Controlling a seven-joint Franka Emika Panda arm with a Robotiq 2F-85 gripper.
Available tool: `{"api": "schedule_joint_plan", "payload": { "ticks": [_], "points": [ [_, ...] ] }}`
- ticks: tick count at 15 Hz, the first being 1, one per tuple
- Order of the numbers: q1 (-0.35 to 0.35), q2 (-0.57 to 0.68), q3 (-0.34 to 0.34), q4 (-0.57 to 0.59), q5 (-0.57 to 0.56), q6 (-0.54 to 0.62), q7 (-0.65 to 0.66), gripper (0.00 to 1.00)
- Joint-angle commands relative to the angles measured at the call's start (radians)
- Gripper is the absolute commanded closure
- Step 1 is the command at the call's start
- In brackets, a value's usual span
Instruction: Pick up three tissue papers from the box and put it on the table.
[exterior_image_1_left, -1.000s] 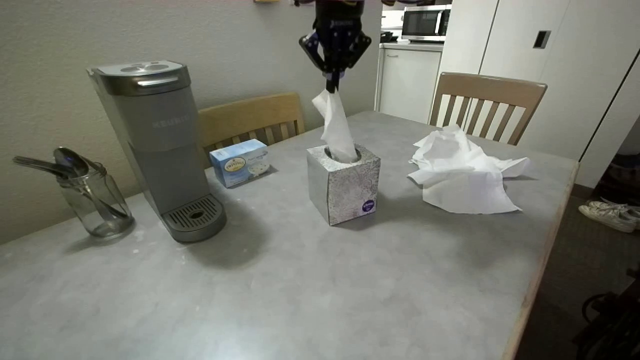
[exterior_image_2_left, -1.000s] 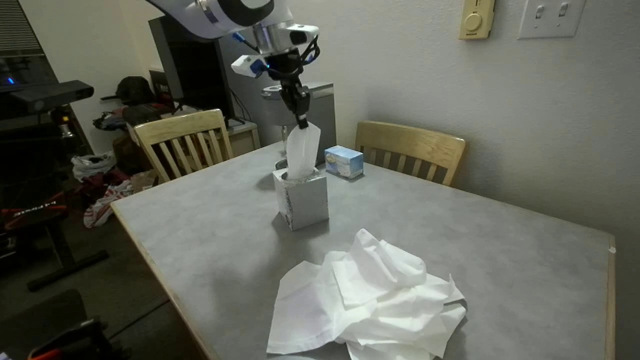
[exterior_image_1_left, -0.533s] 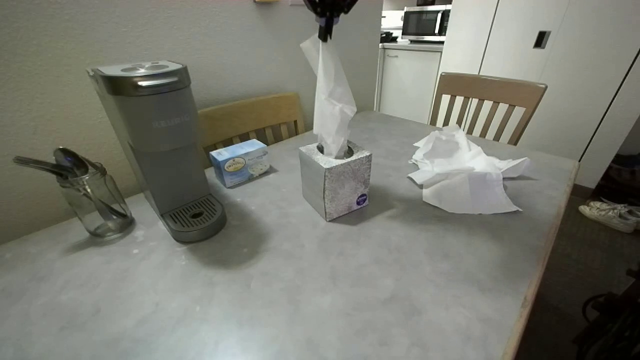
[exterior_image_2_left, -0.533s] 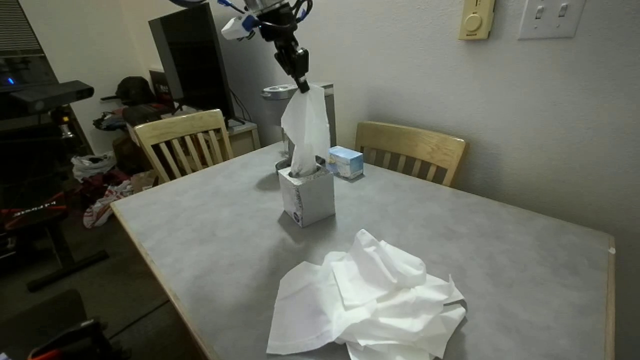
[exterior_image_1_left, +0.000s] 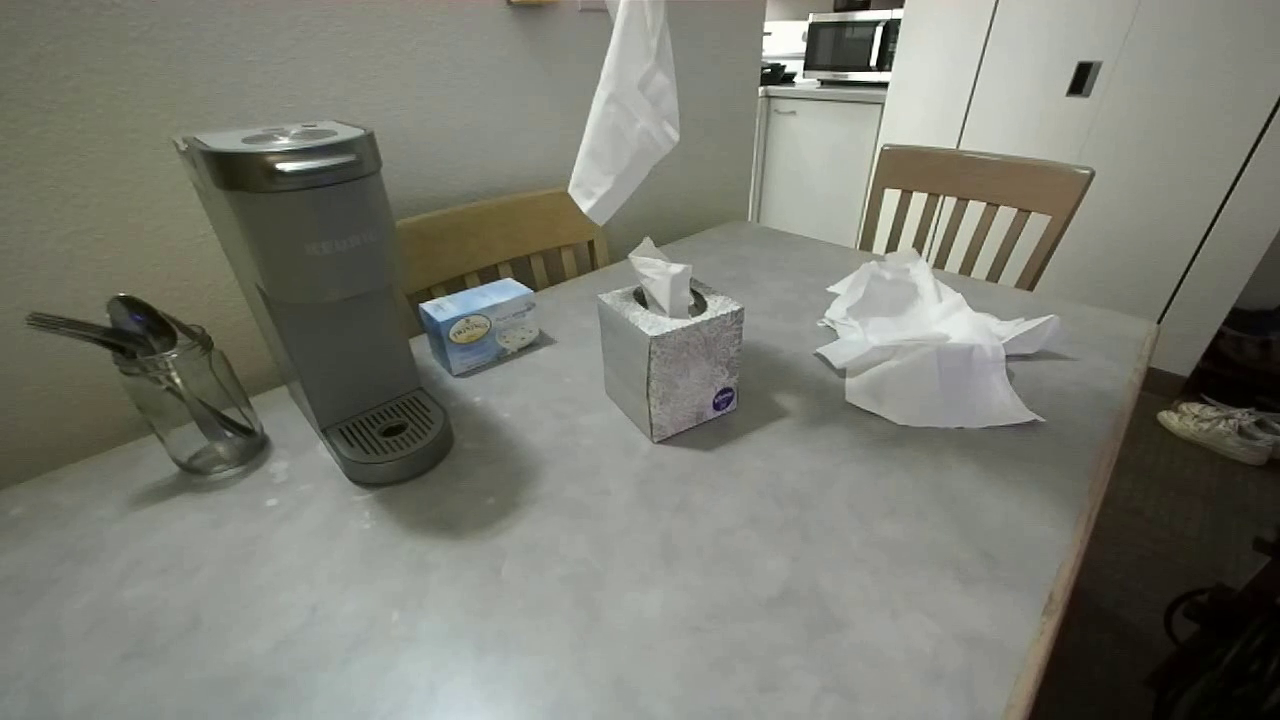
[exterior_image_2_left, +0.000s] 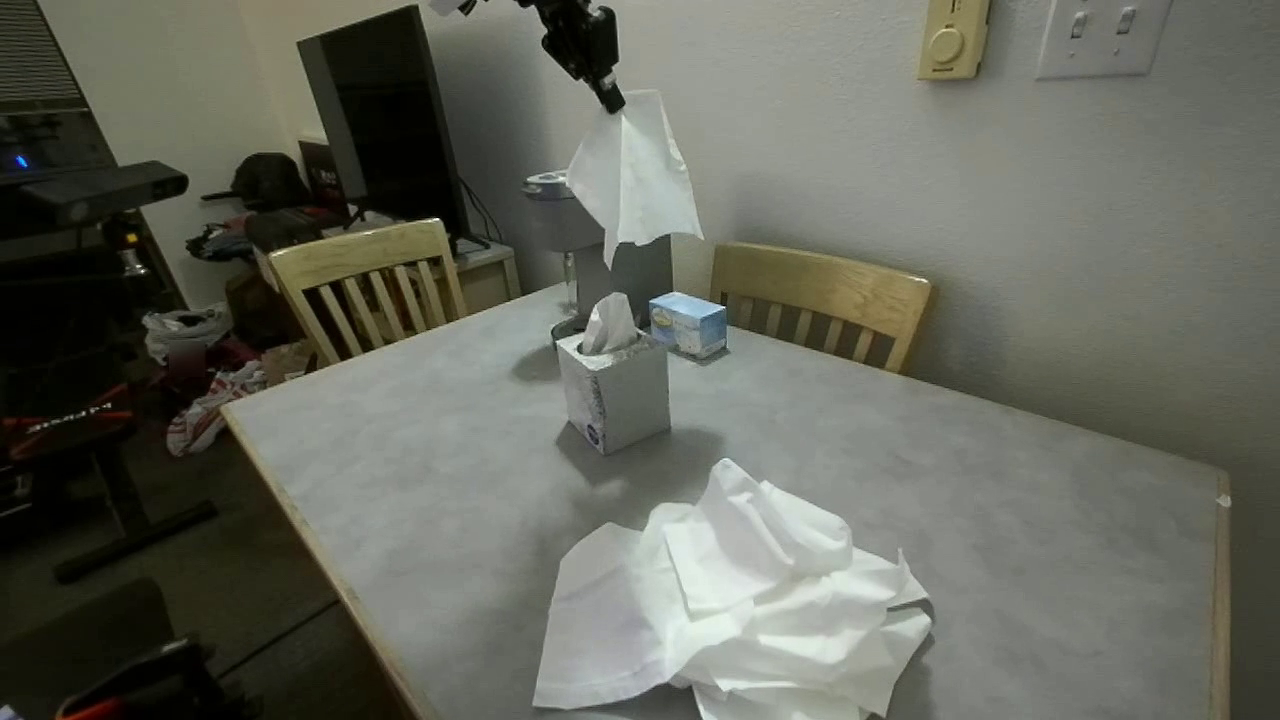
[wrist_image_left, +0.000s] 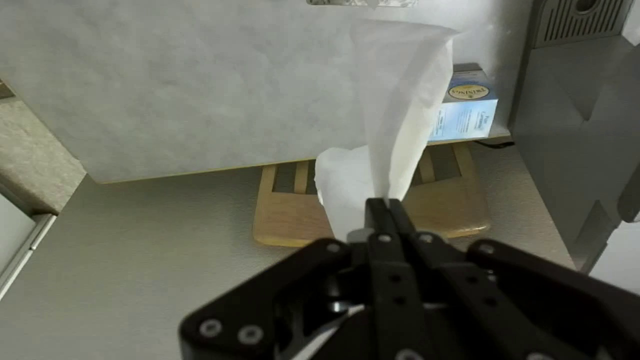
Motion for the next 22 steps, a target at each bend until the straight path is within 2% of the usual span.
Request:
{"api": "schedule_joint_plan", "payload": {
  "ticks": [1,5,11,18,22],
  "points": [
    [-0.006,-0.034,0.001,-0.014,-0.042,-0.003,0.005,1.0],
    [-0.034,-0.07,-0.006,-0.056,-0.034,0.013,-0.009,1.0],
    [-0.126,-0.123,-0.042,-0.175,0.009,0.053,-0.07,1.0],
    [-0.246,-0.14,-0.105,-0.266,0.094,0.127,-0.253,1.0],
    [-0.287,-0.127,-0.127,-0.313,0.168,0.169,-0.321,1.0]
  ]
}}
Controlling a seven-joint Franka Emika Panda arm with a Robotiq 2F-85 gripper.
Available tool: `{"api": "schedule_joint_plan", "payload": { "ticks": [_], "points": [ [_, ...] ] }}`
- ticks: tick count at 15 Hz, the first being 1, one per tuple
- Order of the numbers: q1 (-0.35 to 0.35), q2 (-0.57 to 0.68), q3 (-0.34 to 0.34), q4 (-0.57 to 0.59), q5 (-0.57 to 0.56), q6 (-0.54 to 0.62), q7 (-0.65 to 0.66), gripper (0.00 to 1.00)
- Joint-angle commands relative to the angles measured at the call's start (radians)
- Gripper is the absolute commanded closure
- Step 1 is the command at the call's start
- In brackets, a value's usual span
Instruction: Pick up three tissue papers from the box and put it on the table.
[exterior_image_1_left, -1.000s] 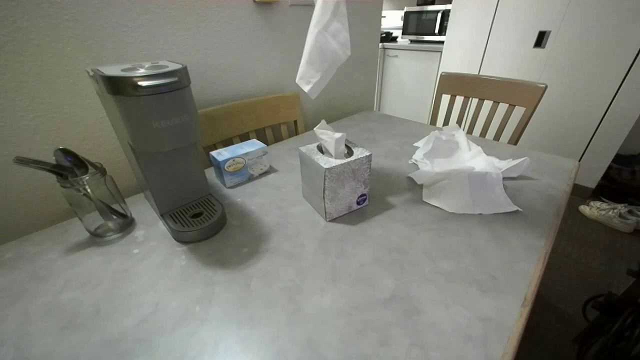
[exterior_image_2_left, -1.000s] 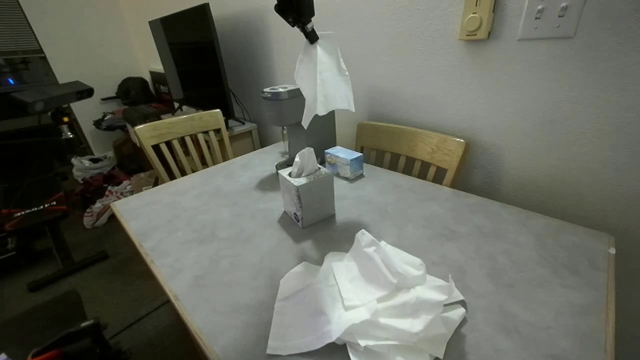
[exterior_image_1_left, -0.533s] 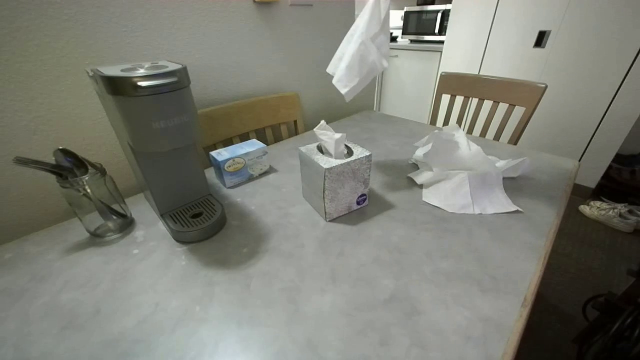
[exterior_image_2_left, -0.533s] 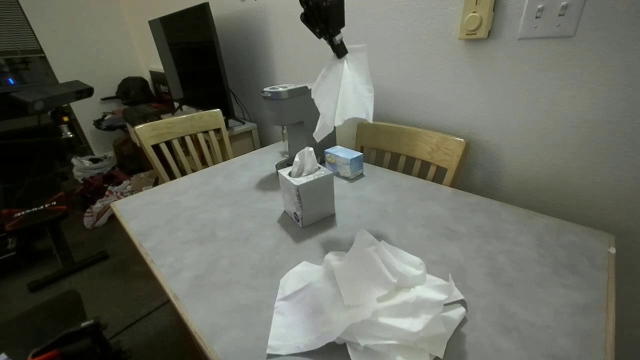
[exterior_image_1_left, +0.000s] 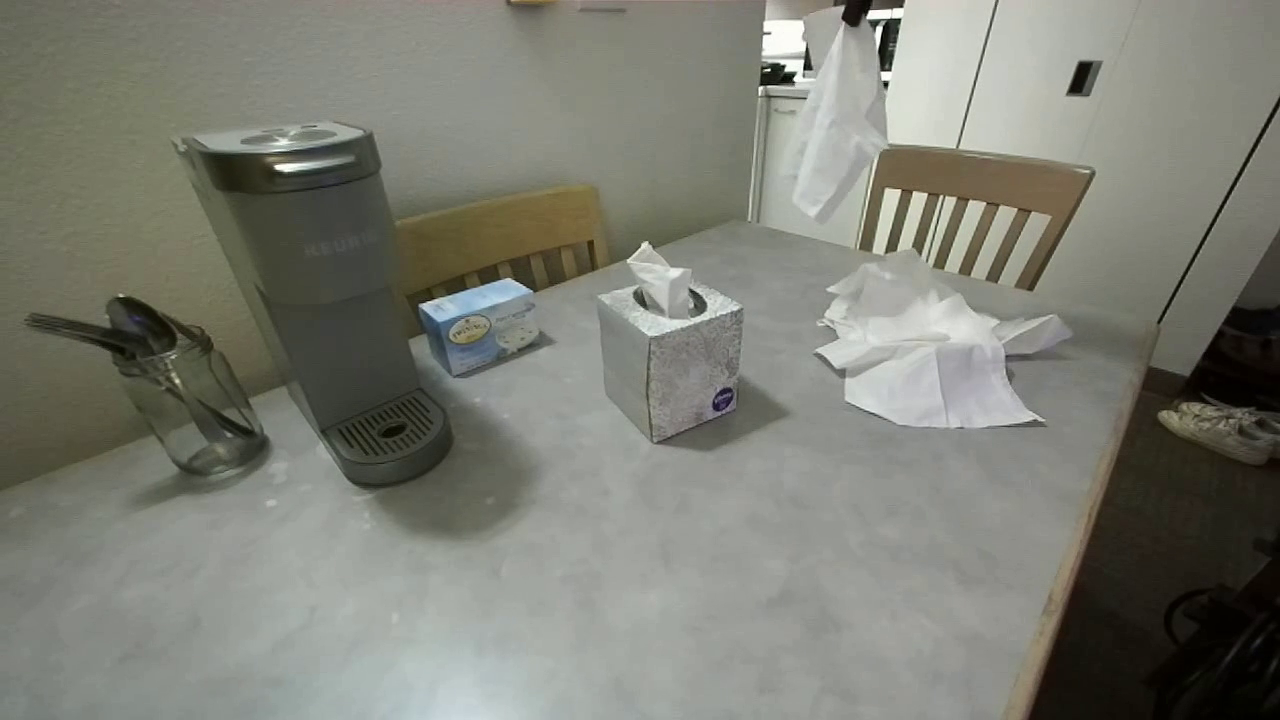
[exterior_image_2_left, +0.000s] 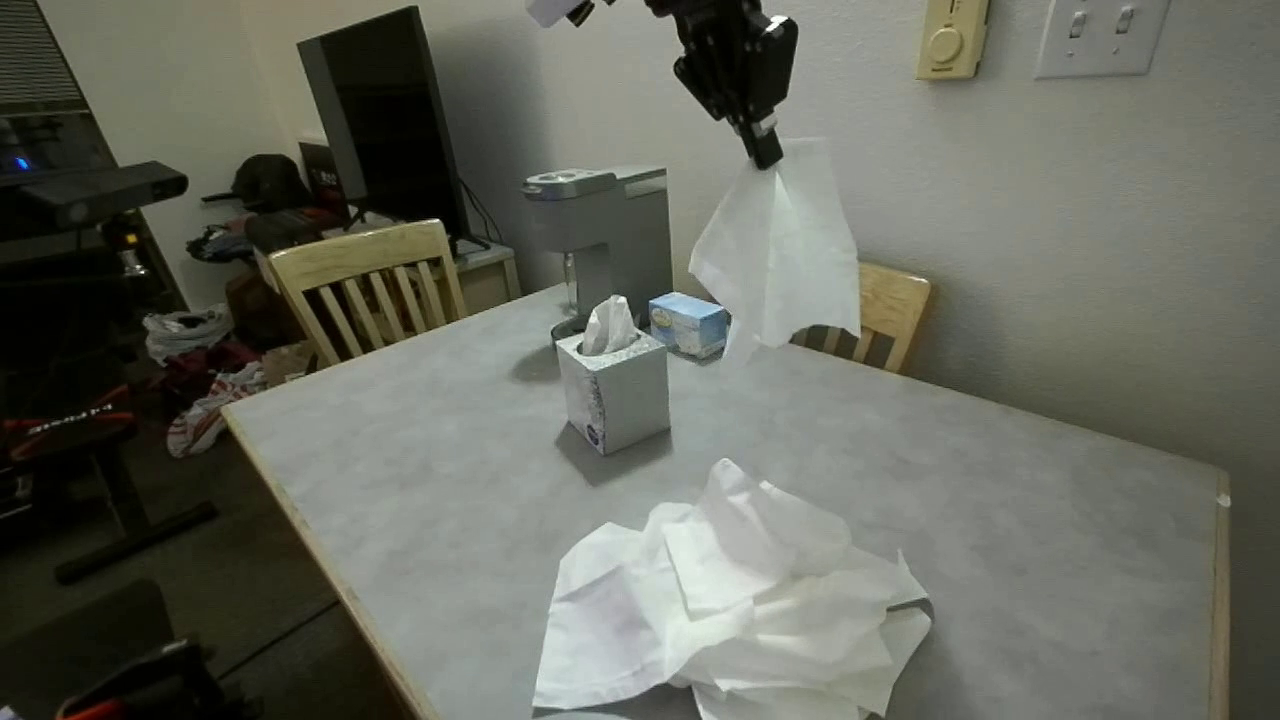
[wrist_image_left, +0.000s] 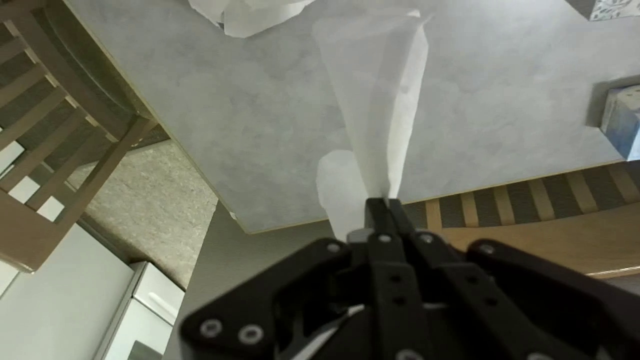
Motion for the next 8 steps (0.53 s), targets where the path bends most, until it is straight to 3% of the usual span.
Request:
{"api": "schedule_joint_plan", "payload": {
  "ticks": [1,8],
  "points": [
    [-0.033,-0.013,-0.007,-0.084,0.059,0.058,-0.061,1.0],
    [-0.065,0.047,-0.046,-0.232,0.048,0.211,-0.043,1.0]
  ]
}}
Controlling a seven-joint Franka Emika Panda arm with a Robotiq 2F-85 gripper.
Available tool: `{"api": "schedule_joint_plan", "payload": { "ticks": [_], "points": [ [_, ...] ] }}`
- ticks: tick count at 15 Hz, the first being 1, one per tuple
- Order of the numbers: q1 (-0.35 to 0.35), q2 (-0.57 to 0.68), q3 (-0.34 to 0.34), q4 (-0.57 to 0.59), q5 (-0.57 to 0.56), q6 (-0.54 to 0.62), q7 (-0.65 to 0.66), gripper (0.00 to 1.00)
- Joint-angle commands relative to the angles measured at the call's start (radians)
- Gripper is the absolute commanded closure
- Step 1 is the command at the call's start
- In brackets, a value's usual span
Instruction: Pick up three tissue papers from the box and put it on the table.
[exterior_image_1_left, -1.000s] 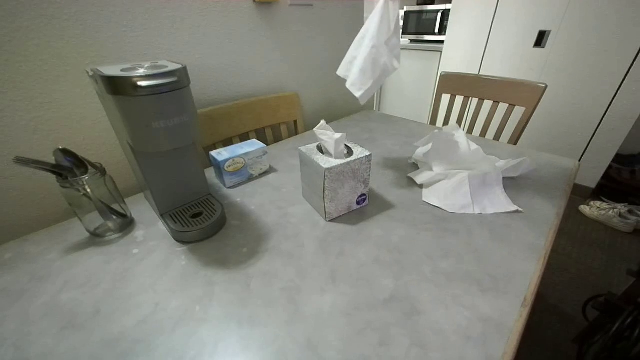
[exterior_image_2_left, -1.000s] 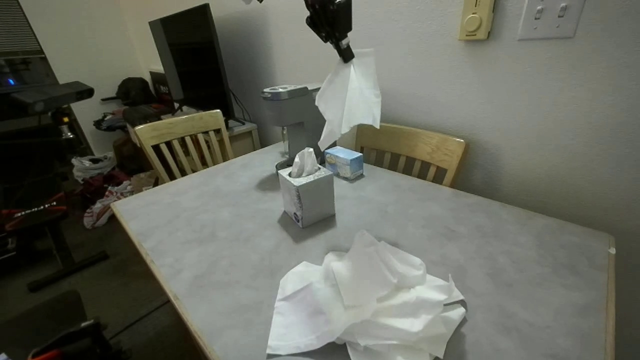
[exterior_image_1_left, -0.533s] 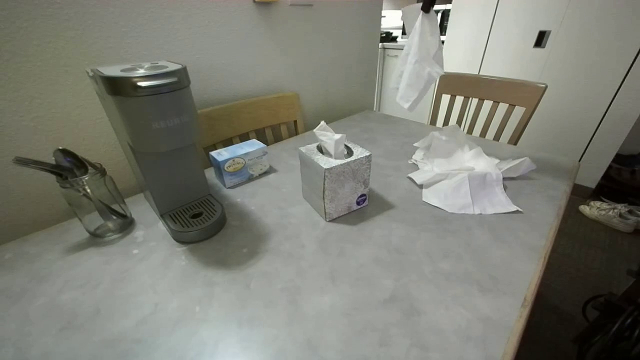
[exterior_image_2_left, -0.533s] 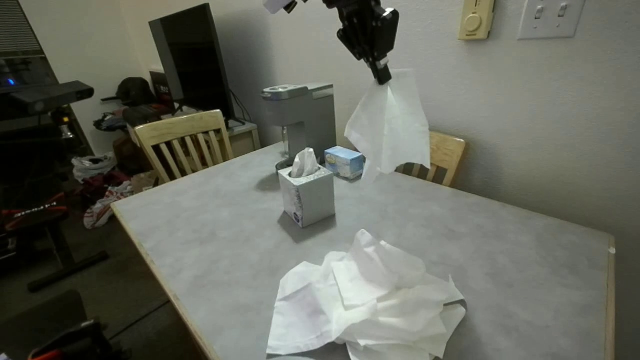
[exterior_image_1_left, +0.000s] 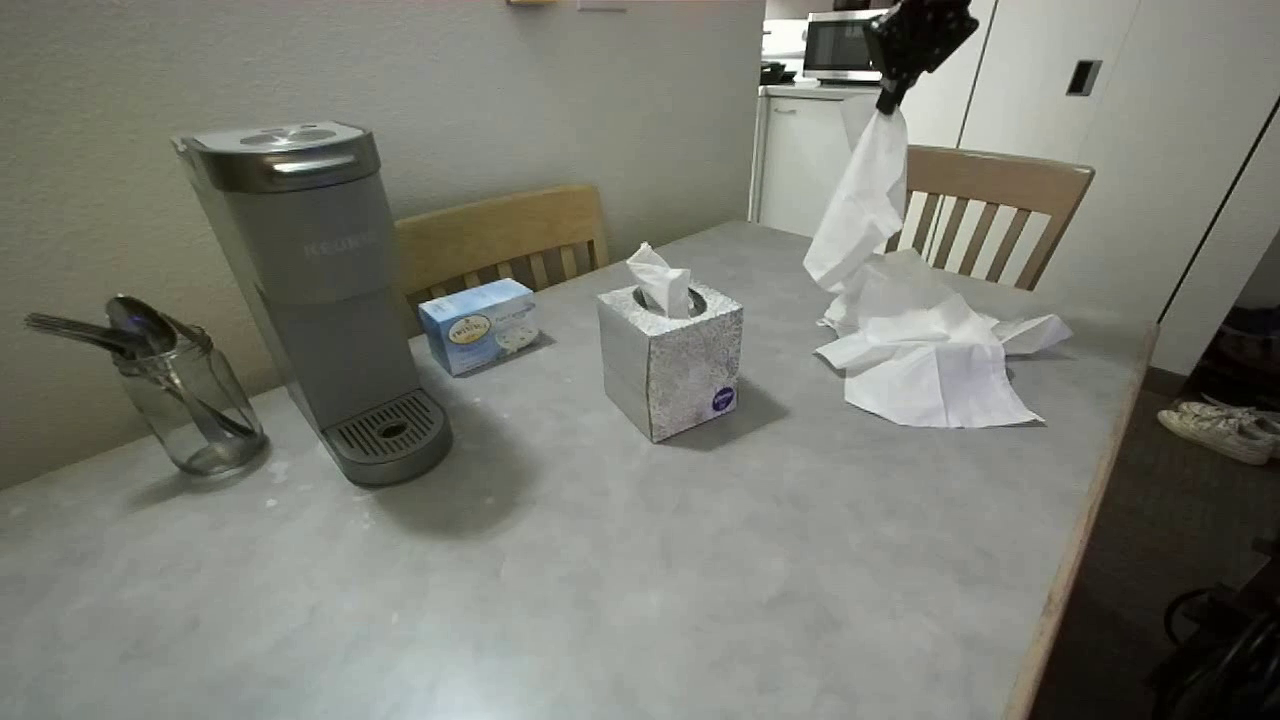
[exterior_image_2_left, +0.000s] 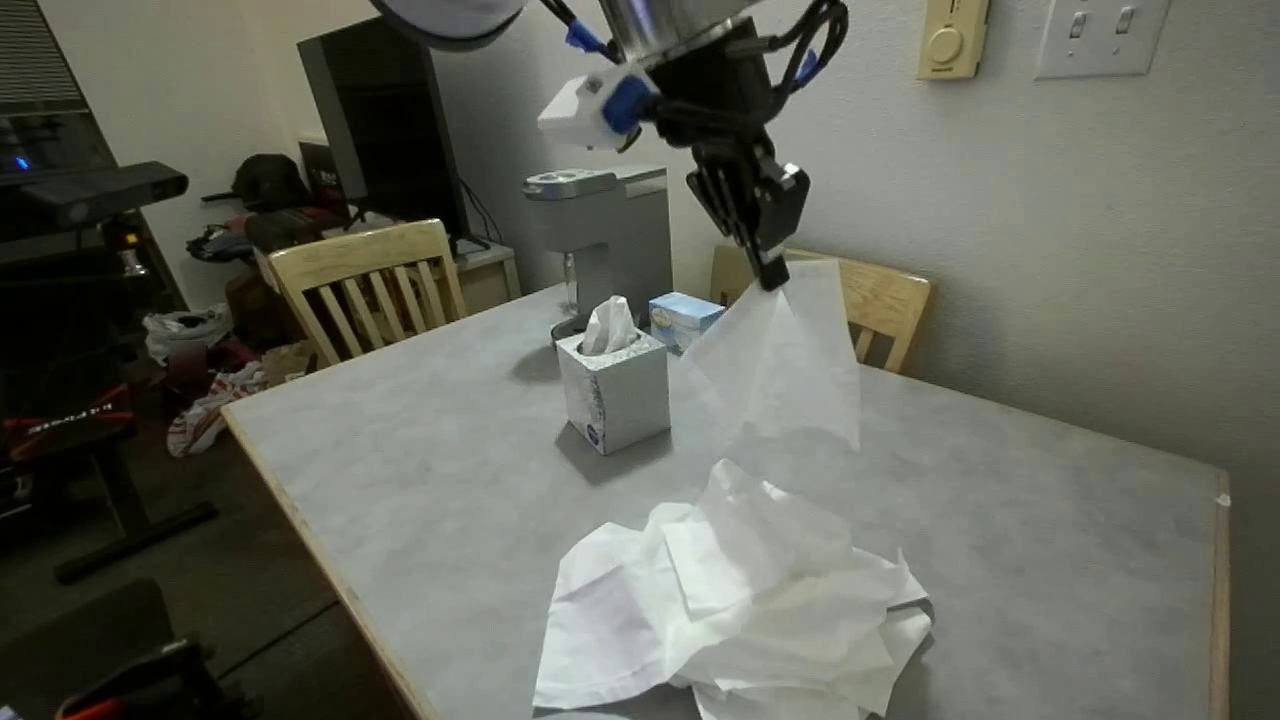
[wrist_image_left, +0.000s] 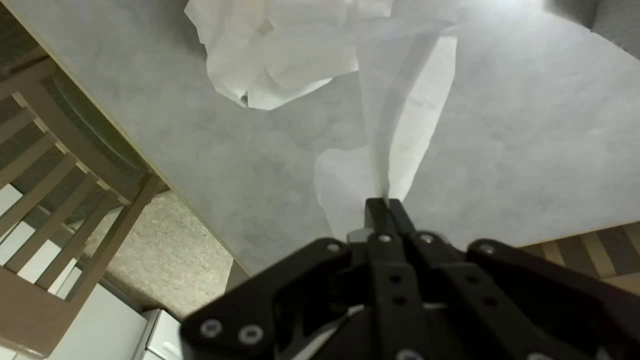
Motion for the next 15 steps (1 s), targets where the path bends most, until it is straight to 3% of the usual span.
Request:
{"api": "schedule_joint_plan", "payload": {
  "ticks": [1,8,15],
  "points": [
    [-0.027,0.04,-0.023,-0.076,0.007,0.089,-0.017,1.0],
    [-0.068,0.158,-0.038,-0.17,0.065,0.235,-0.043,1.0],
    [-0.104,0.265,-0.006,-0.163,0.178,0.236,-0.094,1.0]
  ]
}}
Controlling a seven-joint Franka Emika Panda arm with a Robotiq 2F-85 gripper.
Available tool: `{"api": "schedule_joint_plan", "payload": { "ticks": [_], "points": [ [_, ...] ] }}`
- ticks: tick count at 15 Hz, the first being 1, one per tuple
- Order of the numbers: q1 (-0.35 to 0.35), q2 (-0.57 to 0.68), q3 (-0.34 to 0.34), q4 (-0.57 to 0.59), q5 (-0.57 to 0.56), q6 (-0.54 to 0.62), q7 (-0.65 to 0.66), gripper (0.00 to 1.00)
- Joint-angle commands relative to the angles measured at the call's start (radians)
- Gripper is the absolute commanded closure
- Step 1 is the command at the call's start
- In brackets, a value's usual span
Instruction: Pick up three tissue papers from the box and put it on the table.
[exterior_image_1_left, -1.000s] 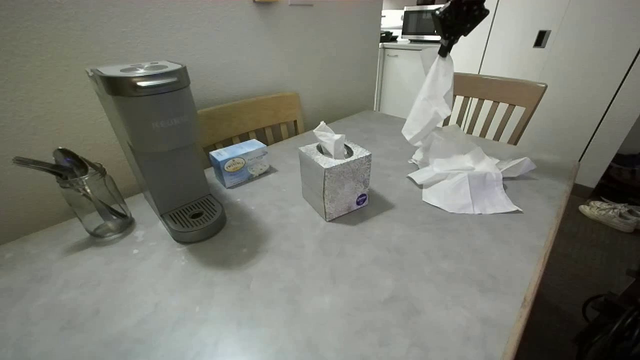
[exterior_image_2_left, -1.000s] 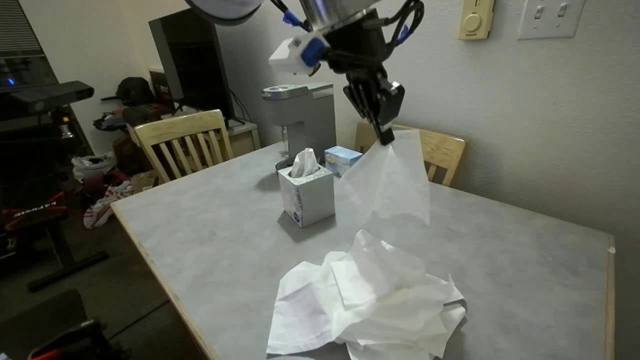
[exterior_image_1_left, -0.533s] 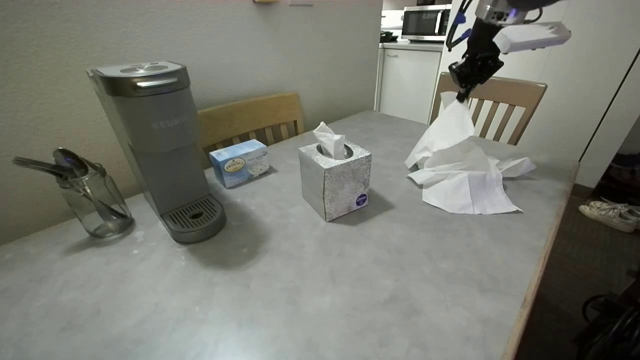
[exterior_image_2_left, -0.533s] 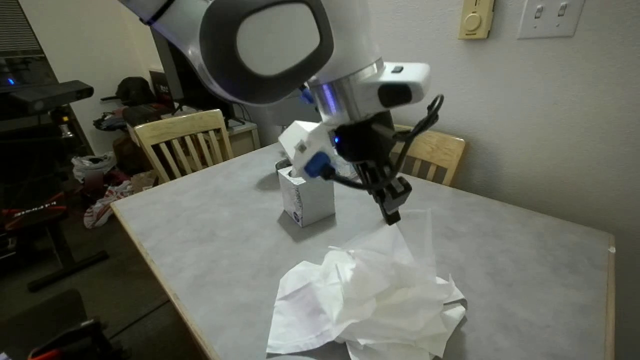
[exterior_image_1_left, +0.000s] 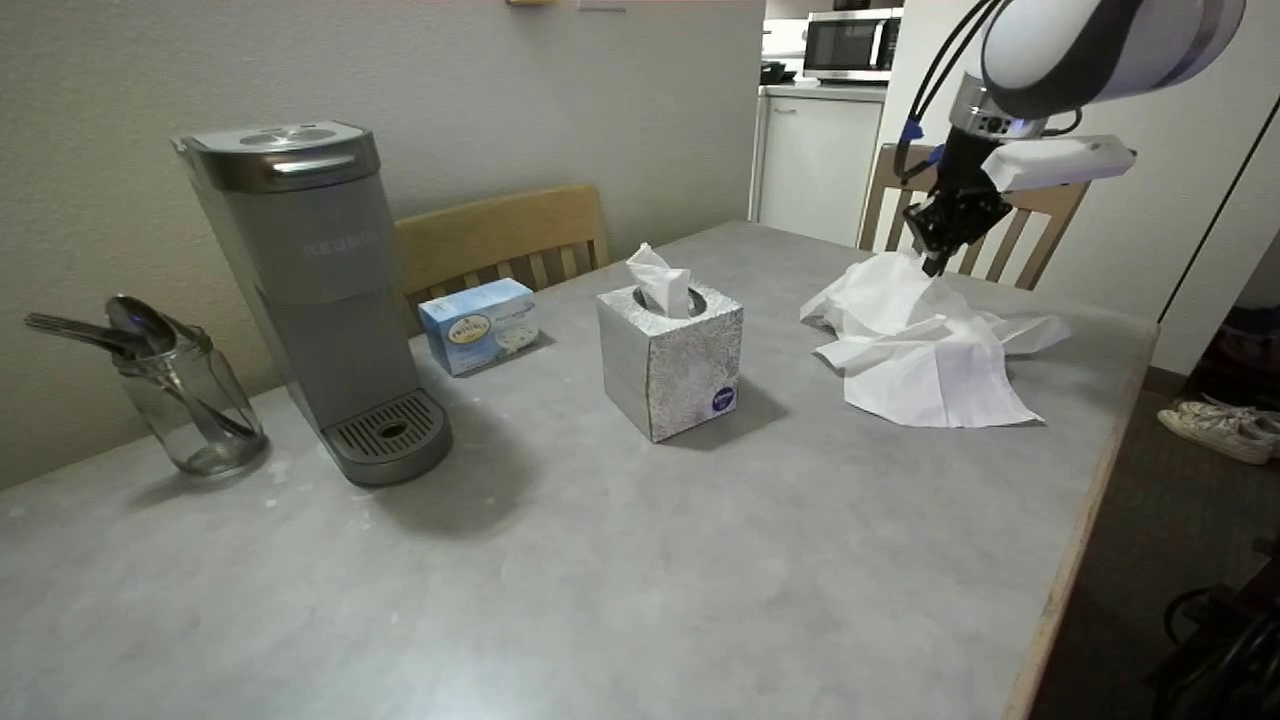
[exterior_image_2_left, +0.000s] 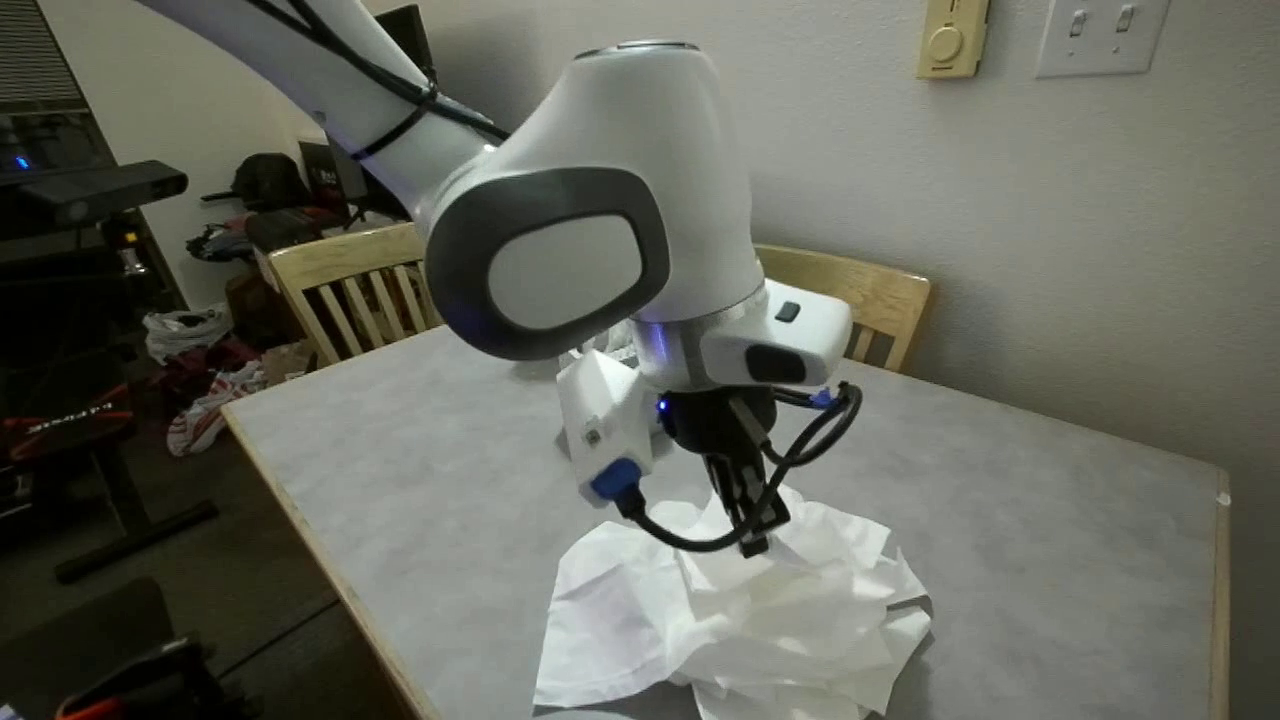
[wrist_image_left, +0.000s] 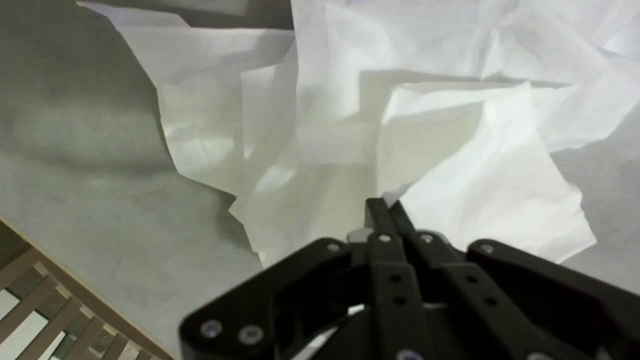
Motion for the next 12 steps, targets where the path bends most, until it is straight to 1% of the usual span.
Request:
{"api": "schedule_joint_plan", "payload": {
  "ticks": [1,3,4,5,7,8,12],
  "points": [
    [-0.046,0.047,0.035,0.003,0.071,0.022,-0.063,1.0],
    [-0.051,0.056,0.036,0.006,0.086,0.018,-0.072,1.0],
    [-0.047,0.053,0.031,0.006,0.085,0.011,-0.067,0.96],
    [-0.047,0.05,0.029,0.006,0.085,0.012,-0.066,0.73],
    [-0.034,0.033,0.016,0.004,0.071,0.007,-0.047,0.69],
    [-0.03,0.024,0.014,0.003,0.067,0.008,-0.044,0.64],
    [0.019,-0.064,-0.013,-0.013,0.01,-0.017,-0.013,0.38]
  ]
}}
